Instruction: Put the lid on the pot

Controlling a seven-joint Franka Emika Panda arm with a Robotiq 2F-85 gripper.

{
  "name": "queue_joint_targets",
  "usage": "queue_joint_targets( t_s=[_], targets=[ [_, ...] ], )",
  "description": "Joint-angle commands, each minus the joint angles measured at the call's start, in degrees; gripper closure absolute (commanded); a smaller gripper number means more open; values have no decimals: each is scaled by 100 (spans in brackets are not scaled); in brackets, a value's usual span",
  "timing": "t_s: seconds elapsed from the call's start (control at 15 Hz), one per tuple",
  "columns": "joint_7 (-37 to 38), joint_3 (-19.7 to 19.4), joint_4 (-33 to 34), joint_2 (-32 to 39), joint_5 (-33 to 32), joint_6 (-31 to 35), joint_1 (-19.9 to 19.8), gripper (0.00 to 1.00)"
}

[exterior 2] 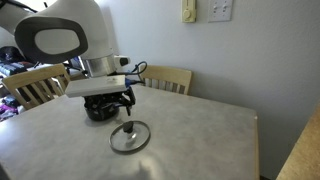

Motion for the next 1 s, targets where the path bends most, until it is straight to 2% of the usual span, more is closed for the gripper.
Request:
queue_joint_targets(
  t_s=[0.0, 0.27, 0.93],
  targets=[
    [40, 188, 3, -9, -49, -9, -191, 0],
    [84, 176, 218, 108, -160, -165, -254, 0],
    [30, 421, 1283, 1146, -198, -650, -397, 0]
  ],
)
